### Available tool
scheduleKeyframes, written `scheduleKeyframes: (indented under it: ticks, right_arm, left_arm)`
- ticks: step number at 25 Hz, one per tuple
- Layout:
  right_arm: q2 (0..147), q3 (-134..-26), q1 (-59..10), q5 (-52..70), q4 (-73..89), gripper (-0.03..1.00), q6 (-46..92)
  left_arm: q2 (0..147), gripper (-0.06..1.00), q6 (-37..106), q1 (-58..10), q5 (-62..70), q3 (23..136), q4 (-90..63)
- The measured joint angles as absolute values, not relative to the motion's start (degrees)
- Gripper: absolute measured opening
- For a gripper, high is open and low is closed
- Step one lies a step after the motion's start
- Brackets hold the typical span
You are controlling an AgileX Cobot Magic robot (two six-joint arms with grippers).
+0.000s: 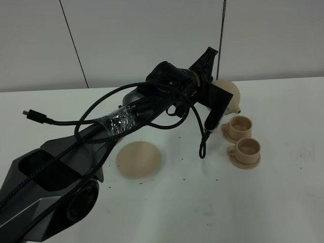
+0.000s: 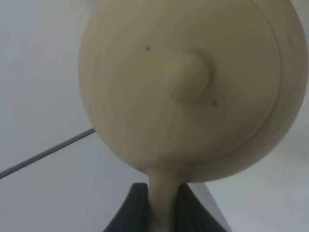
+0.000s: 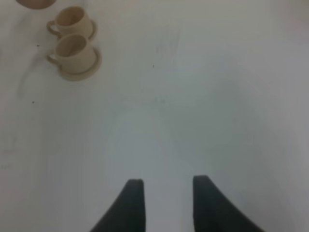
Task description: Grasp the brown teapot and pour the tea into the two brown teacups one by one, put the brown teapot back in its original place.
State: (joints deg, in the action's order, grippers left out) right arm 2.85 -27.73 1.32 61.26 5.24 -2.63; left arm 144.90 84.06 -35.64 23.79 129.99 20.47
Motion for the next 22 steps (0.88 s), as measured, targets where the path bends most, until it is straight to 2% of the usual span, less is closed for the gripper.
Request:
scheduleKeyframes:
  ticks: [22]
  right_arm:
    - [2.9,-27.7,1.3,61.3,5.2,0.24,-2.6]
  left_arm:
    - [144.9,0.17,89.8,-35.6,23.7,130.0,20.4]
